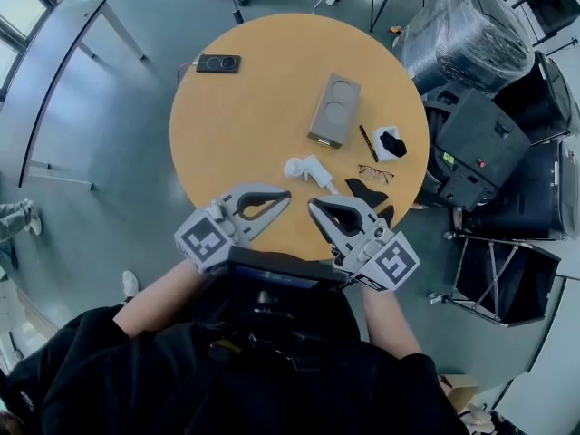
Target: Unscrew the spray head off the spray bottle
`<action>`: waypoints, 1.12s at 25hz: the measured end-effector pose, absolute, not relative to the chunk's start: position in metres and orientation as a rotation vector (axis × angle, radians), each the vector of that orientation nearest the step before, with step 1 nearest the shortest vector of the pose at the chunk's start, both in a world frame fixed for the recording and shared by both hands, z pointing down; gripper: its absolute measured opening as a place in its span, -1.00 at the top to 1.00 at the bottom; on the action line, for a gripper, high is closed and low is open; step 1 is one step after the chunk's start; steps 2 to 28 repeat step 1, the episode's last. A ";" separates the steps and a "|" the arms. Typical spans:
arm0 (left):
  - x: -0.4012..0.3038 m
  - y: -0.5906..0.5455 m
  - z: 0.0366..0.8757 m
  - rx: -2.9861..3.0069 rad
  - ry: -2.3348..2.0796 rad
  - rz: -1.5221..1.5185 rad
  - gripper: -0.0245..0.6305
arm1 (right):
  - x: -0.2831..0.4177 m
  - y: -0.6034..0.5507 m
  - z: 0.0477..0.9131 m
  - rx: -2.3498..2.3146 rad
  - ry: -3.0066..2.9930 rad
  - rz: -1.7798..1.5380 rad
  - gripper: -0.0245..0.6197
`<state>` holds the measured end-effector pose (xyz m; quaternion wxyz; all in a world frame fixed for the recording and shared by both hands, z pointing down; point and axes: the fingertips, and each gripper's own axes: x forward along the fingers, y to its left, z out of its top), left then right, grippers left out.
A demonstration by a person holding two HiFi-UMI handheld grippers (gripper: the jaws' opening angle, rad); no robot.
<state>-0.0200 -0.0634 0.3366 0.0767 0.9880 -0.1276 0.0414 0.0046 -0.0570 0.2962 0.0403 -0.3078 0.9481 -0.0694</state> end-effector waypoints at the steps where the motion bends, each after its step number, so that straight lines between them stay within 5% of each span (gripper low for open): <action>1: -0.020 -0.064 0.337 2.960 -0.382 0.125 0.88 | 0.005 -0.058 0.296 -0.943 2.905 -0.212 0.88; 28: -0.020 -0.064 0.337 2.960 -0.382 0.125 0.88 | 0.005 -0.058 0.296 -0.943 2.905 -0.212 0.88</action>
